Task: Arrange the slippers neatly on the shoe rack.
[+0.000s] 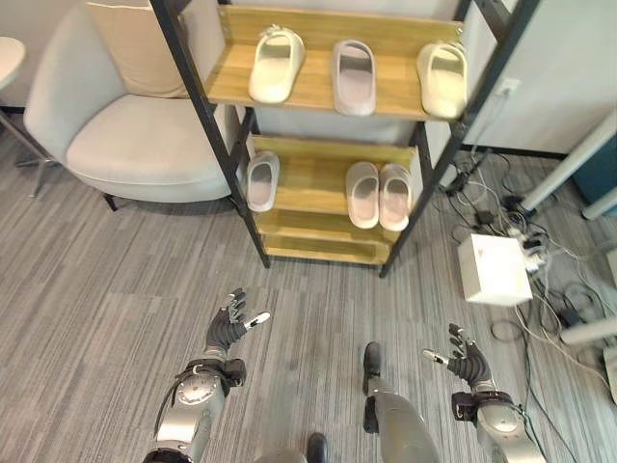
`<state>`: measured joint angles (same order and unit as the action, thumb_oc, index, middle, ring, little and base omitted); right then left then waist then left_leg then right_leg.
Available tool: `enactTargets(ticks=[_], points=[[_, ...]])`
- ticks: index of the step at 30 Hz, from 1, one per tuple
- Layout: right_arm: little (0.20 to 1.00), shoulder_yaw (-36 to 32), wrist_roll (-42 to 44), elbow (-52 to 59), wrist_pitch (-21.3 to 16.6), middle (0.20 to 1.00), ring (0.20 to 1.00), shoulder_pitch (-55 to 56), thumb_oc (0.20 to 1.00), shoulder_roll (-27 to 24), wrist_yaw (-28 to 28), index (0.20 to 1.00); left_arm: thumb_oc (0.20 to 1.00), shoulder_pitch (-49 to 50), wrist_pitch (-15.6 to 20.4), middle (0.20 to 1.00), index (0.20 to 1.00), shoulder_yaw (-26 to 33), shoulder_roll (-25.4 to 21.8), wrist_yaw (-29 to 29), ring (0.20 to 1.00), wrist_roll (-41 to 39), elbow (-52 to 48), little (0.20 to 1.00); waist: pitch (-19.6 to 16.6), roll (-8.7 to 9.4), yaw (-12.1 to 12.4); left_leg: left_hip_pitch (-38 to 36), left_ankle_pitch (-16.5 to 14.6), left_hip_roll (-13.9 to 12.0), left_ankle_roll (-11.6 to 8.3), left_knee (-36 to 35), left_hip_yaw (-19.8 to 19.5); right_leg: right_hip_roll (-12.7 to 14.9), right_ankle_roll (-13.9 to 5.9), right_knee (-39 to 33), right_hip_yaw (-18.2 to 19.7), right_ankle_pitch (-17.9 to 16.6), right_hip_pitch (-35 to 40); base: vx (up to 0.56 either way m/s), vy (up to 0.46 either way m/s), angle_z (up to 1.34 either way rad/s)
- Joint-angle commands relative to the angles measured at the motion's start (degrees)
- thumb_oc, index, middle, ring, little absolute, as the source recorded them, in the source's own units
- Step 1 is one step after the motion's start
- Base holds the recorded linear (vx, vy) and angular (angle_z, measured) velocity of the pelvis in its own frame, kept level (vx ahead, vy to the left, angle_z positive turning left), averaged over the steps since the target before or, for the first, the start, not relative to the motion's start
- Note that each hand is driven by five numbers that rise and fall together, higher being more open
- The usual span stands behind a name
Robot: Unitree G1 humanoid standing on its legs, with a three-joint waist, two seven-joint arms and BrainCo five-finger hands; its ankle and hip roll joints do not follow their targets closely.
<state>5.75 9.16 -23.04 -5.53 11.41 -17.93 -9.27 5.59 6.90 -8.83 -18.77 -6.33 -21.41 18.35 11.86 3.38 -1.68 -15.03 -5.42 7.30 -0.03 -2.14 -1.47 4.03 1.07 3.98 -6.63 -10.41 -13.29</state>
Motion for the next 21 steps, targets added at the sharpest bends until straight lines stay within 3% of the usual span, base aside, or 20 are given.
enactTargets(ticks=[1,2,4,5,7,11,21], points=[[1.000,-1.6,2.1,3.9,-3.3,1.000,1.000,-3.9,1.000,-2.7,-0.5,1.000,1.000,-2.6,3.2,1.000,1.000,1.8,-1.0,0.1,1.000,-1.4,-4.0,1.000,2.8,-0.25,0.2,10.7,0.7,-10.1,-4.23,15.8,-2.0,2.0,-7.28,-4.6,1.4,9.1,10.8,0.12,-0.176,0.09],[1.000,-1.6,2.5,3.7,-3.4,1.000,1.000,-4.4,1.000,-3.2,-0.9,1.000,1.000,-3.2,3.3,1.000,1.000,1.3,-1.1,-0.4,1.000,-1.3,-3.4,1.000,3.4,0.33,0.6,14.2,2.1,-9.4,-4.46,20.1,-3.3,2.1,-6.55,-5.4,1.2,9.6,11.9,0.09,-0.109,-0.36],[1.000,-2.0,2.8,3.9,-3.2,1.000,1.000,-4.4,1.000,-3.7,-1.1,1.000,1.000,-3.6,2.9,1.000,1.000,1.4,-0.9,-0.5,1.000,-1.4,-3.6,1.000,3.1,0.66,0.8,17.0,0.3,-10.2,-3.91,15.2,-1.5,2.3,-6.84,-6.9,0.6,10.9,13.9,0.15,-0.035,-0.40],[1.000,-2.3,2.8,3.9,-3.3,1.000,1.000,-4.5,1.000,-3.9,-1.4,1.000,1.000,-3.7,2.8,1.000,1.000,1.0,-0.6,-0.7,1.000,-1.2,-3.4,1.000,3.0,0.58,1.1,17.4,1.0,-10.9,-3.71,11.9,-0.8,2.1,-7.03,-7.6,0.6,11.3,15.1,0.19,0.033,-0.26],[1.000,-3.0,2.7,3.9,-3.2,1.000,1.000,-4.4,1.000,-4.4,-2.9,1.000,1.000,-3.9,2.3,1.000,1.000,0.2,-0.3,-1.0,1.000,-0.7,-3.2,1.000,3.4,-0.54,1.9,20.2,6.3,-12.0,-3.44,4.4,0.0,1.5,-6.89,-7.7,0.0,12.1,16.3,0.14,0.078,-0.13],[1.000,-2.7,2.6,3.8,-3.1,1.000,1.000,-3.5,1.000,-3.8,-1.7,1.000,1.000,-2.7,3.1,1.000,1.000,0.2,-0.3,-0.6,1.000,-1.1,-4.1,1.000,2.1,-1.28,1.6,18.3,5.6,-10.7,-3.14,1.3,-1.6,1.7,-7.35,-6.9,1.6,12.9,17.0,0.12,0.113,-0.31],[1.000,-0.8,1.5,3.6,-2.0,1.000,1.000,-1.4,1.000,-2.0,0.9,1.000,1.000,1.6,1.9,1.000,1.000,0.4,-1.1,1.1,1.000,-0.5,-4.8,1.000,-0.4,-0.82,1.8,11.4,3.5,-9.2,-1.35,-2.9,1.3,3.5,-9.16,-8.1,3.4,11.4,18.2,0.08,0.093,-0.15]])
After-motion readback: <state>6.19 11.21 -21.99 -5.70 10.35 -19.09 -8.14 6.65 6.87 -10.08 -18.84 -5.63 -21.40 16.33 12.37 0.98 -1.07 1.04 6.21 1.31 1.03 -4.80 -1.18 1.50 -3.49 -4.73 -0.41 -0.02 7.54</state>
